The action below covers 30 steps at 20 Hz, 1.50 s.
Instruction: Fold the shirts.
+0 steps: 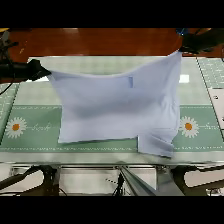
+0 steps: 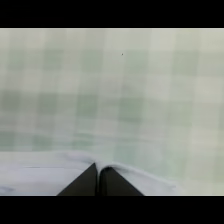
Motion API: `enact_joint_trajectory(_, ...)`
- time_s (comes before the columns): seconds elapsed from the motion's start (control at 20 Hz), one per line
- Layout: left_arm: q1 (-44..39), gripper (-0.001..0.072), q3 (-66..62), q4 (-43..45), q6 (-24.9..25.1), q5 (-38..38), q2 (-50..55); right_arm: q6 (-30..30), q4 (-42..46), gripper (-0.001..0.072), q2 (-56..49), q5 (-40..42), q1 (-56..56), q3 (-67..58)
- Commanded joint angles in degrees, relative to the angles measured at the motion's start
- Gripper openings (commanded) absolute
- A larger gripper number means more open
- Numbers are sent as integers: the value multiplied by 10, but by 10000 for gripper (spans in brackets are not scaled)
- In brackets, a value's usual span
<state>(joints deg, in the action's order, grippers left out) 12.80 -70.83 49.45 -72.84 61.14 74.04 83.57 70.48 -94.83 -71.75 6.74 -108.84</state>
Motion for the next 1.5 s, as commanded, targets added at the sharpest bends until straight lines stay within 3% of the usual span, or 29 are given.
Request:
enact_joint_trajectory(0.0, -14, 25, -17, 0, 5, -138, 66, 16, 30, 21, -60, 103, -7, -1)
enact_joint_trajectory(0.2, -31, 24, -18, -2, 24, -207, 114, 37, 41, 21, -98, 139, -7, -1)
enact_joint_trajectory(0.6, -47, 25, -20, 2, 49, -200, 180, 62, 41, 21, -139, 74, -7, -1)
enact_joint_trajectory(0.9, -27, 25, -88, 13, 47, 21, 177, 75, 51, 22, -103, -91, -7, -1)
enact_joint_trajectory(1.1, -30, 25, -88, 25, 42, 89, 188, 109, 51, 22, -103, -169, -7, -1)
enact_joint_trajectory(1.2, -30, 25, -88, 58, 11, 112, 196, 116, 55, 22, -103, -177, -7, -1)
enact_joint_trajectory(1.45, -29, 25, -88, 87, -31, 111, 212, 129, 79, 22, -119, -209, -9, -1)
